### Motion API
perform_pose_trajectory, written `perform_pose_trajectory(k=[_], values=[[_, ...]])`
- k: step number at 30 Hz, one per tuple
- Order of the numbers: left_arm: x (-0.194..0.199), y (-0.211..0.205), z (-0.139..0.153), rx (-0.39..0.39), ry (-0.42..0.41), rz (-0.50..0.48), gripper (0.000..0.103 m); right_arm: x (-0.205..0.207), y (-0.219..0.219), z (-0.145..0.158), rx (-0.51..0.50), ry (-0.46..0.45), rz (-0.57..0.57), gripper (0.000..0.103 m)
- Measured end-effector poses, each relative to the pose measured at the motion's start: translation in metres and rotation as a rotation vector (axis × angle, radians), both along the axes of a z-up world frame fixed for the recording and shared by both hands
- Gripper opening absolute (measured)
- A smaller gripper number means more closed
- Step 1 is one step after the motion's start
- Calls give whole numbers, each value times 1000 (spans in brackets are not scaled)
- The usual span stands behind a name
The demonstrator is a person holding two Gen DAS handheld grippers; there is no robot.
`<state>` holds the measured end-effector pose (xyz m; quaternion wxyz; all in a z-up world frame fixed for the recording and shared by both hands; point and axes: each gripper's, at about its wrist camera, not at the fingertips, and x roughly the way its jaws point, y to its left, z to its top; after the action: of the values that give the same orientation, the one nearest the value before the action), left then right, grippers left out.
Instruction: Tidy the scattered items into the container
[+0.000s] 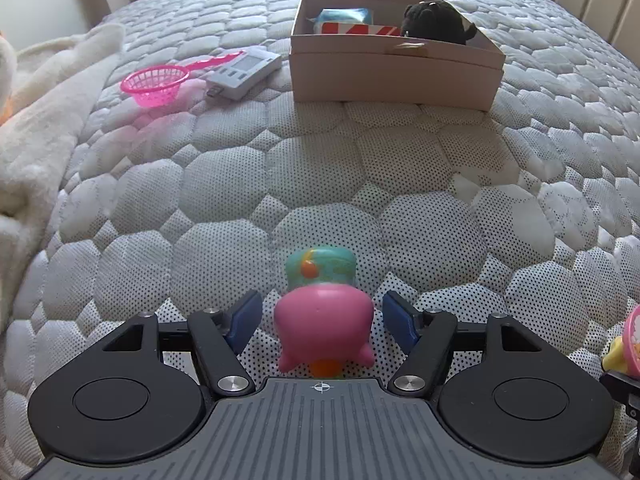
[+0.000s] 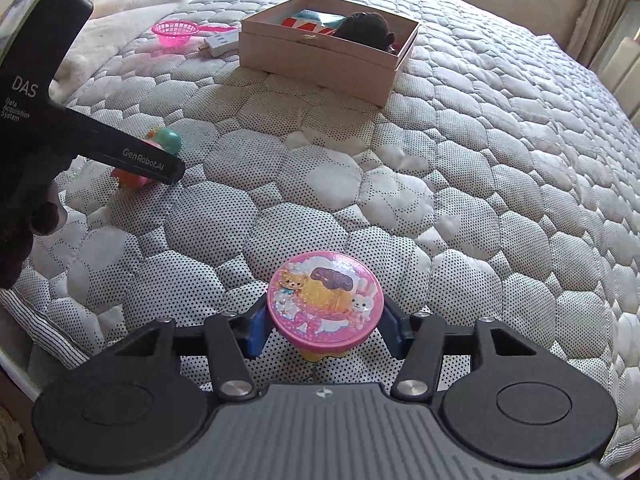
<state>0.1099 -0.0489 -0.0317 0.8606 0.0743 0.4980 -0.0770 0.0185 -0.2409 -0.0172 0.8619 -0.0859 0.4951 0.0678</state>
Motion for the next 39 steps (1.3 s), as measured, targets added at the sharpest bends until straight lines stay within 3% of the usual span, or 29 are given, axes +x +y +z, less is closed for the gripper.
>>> perform_pose_trajectory(k=[3,4,12,15,20,27,32,35,39], values=[[-3,2,-1,0,1,-13,63,-1,-3,0,-1,-3,-1,55],[-4,2,-1,-5,3,-18,55,-2,-4,-1,-2,-2,0,55],[-25,-6,26,-38,25,-190,53,-6,3,6,29,44,15,55],[-33,-6,46,-44,18,-267,53,-7,9,21,46,43,40,55],[-19,-1,89,-78,-53,-274,53,13,12,60,80,-27,26,55],[36,-11,136,-159,-175,-227,54,84,2,137,149,-233,-29,55],[82,-23,160,-204,-272,-189,54,156,-11,173,210,-356,-104,55],[111,-30,166,-222,-295,-174,54,197,-19,182,257,-379,-139,55],[147,-40,154,-237,-282,-169,54,251,-30,170,315,-332,-179,55]])
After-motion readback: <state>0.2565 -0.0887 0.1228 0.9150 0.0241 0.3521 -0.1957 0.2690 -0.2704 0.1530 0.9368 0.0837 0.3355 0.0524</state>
